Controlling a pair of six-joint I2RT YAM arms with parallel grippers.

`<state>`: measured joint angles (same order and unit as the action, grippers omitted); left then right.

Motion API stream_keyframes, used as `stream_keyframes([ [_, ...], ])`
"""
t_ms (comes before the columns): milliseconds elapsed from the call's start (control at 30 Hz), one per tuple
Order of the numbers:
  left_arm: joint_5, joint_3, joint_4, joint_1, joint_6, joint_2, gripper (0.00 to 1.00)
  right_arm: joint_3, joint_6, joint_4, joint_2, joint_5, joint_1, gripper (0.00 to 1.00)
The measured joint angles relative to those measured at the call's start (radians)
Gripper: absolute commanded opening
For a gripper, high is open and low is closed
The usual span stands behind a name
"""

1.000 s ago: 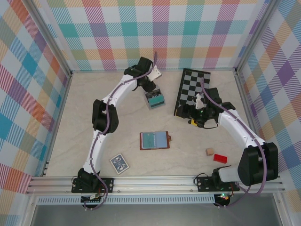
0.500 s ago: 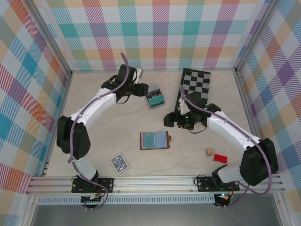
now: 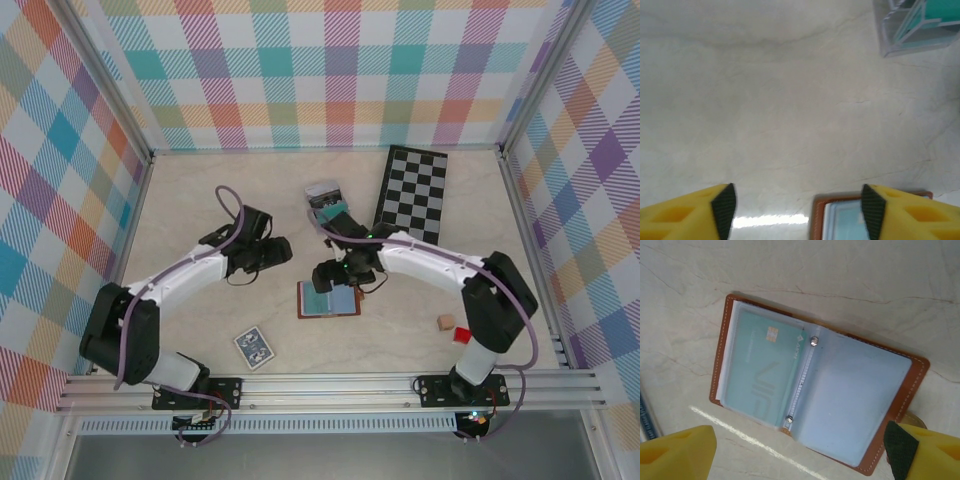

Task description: Take the credit cards out of the card holder

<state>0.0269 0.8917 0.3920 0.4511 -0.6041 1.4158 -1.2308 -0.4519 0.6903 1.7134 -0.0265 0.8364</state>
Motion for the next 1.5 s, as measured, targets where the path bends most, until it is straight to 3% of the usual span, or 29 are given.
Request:
stream_keyframes([
  [100,-0.043,-0.047,0.026,0.000,-0.047,-0.064,0.91,-0.047,0.011,0.027,0.080,0.046,0.042,0.87],
  [233,-0.076,-0.097,0.055,0.000,-0.088,-0.125,0.95,-0.079,0.021,0.048,0.164,0.073,0.068,0.86],
  [400,-0.074,-0.117,0.082,0.000,-0.114,-0.143,0.96,-0.080,0.021,0.068,0.196,0.095,0.068,0.86],
  [667,0.005,-0.117,0.071,-0.001,-0.130,-0.121,0.92,-0.103,0.021,0.095,0.233,0.125,0.068,0.73],
  [800,0.092,-0.139,0.013,-0.001,-0.148,-0.103,0.83,-0.103,0.023,0.098,0.235,0.132,0.068,0.65],
  [933,0.217,-0.185,-0.095,-0.001,-0.180,-0.068,0.62,-0.103,0.024,0.100,0.235,0.132,0.066,0.61],
  [1067,0.314,-0.216,-0.193,0.009,-0.212,-0.021,0.49,-0.103,0.024,0.100,0.235,0.130,0.059,0.59],
  [1500,0.453,-0.233,-0.343,0.092,-0.272,0.083,0.31,-0.099,0.024,0.097,0.234,0.107,0.040,0.58],
])
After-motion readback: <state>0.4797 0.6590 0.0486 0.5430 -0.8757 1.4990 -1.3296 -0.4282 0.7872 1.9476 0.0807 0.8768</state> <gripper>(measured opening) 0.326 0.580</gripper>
